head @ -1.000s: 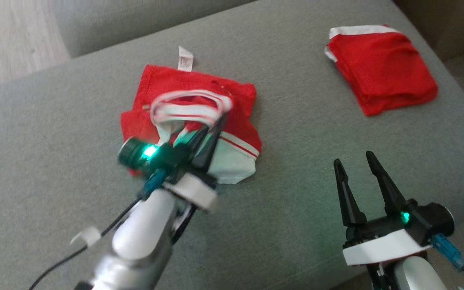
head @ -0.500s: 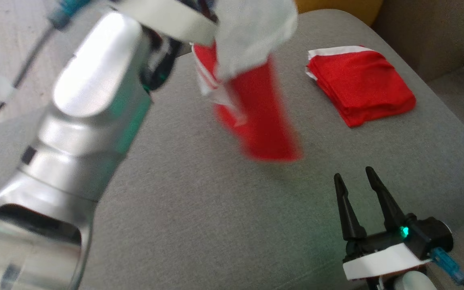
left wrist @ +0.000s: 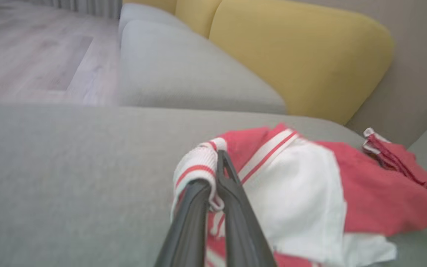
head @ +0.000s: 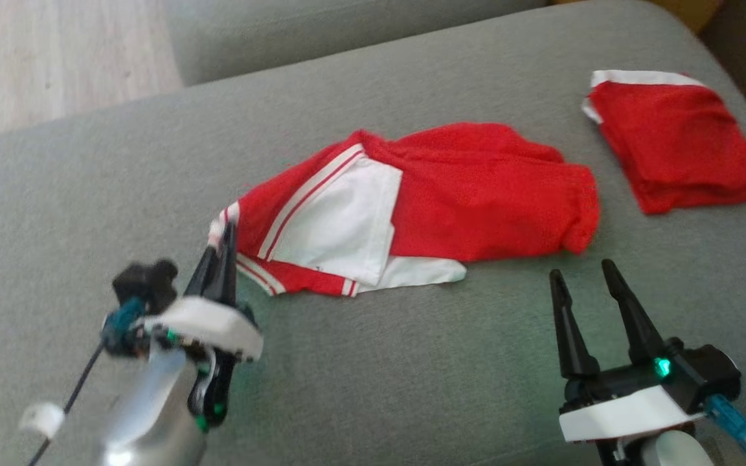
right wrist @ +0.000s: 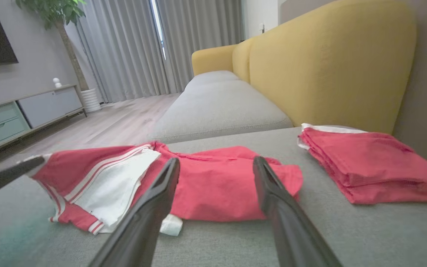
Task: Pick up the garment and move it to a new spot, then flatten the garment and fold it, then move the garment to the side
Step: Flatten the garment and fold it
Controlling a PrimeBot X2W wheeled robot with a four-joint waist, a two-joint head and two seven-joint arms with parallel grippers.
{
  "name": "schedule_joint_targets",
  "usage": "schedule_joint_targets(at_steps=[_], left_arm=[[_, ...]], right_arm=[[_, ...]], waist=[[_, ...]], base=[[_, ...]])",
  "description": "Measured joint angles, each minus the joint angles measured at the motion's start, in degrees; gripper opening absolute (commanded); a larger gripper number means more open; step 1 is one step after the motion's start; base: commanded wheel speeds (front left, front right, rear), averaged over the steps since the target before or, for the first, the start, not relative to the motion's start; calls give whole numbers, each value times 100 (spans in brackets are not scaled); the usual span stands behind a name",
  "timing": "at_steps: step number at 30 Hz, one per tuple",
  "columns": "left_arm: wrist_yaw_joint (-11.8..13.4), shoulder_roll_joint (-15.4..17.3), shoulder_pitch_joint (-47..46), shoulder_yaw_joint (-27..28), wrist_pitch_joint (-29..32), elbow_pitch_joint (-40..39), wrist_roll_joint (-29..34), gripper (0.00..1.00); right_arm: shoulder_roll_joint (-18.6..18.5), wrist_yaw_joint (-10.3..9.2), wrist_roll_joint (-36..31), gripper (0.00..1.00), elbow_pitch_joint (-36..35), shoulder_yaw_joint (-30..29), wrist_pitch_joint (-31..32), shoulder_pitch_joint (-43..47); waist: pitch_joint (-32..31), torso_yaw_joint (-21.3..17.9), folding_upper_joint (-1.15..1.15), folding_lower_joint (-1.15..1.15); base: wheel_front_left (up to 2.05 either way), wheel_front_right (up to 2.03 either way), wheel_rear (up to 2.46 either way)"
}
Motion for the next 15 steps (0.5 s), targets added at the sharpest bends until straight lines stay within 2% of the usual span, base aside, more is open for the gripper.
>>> schedule_joint_targets(at_steps=[5, 6, 7, 8, 11, 15], left_arm=[[56, -41, 214, 387, -48, -74, 38, 0], [56, -70, 215, 478, -48, -115, 88, 8], [58, -105, 215, 542, -48, -152, 154, 49], [97, -137, 227, 615, -49, -208, 257, 100], [352, -172, 318, 881, -49, -542, 835, 100], [828, -219, 506, 1133, -52, -1265, 1871, 100]], right_arm=[[-5, 0, 1, 100, -11, 47, 0, -179], [-8, 0, 1, 100, -10, 48, 0, -213], [-14, 0, 1, 100, -10, 47, 0, -227], [-23, 0, 1, 100, -9, 48, 0, -226], [-33, 0, 1, 100, 0, 48, 0, -224], [-33, 0, 1, 100, 24, 48, 0, -224]], waist=[[256, 160, 0, 1], [285, 187, 0, 1], [307, 213, 0, 1], [321, 236, 0, 1], [318, 279, 0, 1], [280, 308, 0, 1]], base=[[0, 0, 0], [0, 0, 0], [0, 0, 0], [0, 0, 0], [0, 0, 0], [0, 0, 0]])
